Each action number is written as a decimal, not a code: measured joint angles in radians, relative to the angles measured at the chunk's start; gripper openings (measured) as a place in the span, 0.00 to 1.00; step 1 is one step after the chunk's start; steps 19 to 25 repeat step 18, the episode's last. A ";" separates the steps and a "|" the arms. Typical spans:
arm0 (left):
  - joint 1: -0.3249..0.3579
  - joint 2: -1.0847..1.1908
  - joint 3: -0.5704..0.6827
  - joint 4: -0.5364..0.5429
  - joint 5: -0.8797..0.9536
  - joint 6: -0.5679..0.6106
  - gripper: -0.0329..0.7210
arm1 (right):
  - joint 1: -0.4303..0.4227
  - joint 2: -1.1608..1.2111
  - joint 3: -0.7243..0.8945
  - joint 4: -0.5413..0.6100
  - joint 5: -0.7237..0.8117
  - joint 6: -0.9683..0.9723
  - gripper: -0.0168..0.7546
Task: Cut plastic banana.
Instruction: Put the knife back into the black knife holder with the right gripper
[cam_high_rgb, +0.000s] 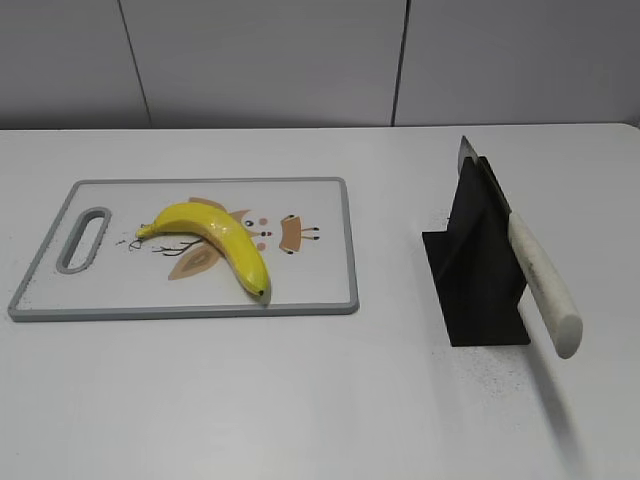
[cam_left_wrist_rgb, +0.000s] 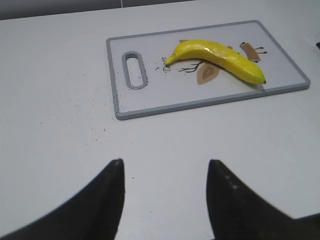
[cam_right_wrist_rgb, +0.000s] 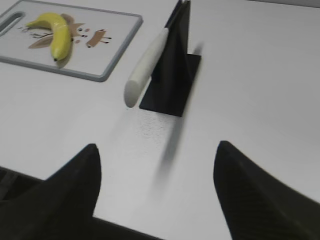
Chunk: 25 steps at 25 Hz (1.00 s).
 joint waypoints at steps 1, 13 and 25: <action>0.000 0.000 0.000 0.000 0.000 0.000 0.73 | -0.037 0.000 0.000 0.000 0.000 0.000 0.71; 0.000 0.000 0.000 0.000 0.000 0.000 0.73 | -0.230 0.000 0.000 0.000 0.000 -0.001 0.71; 0.000 0.000 0.000 0.000 0.000 0.000 0.73 | -0.231 -0.001 0.000 0.001 0.000 -0.001 0.70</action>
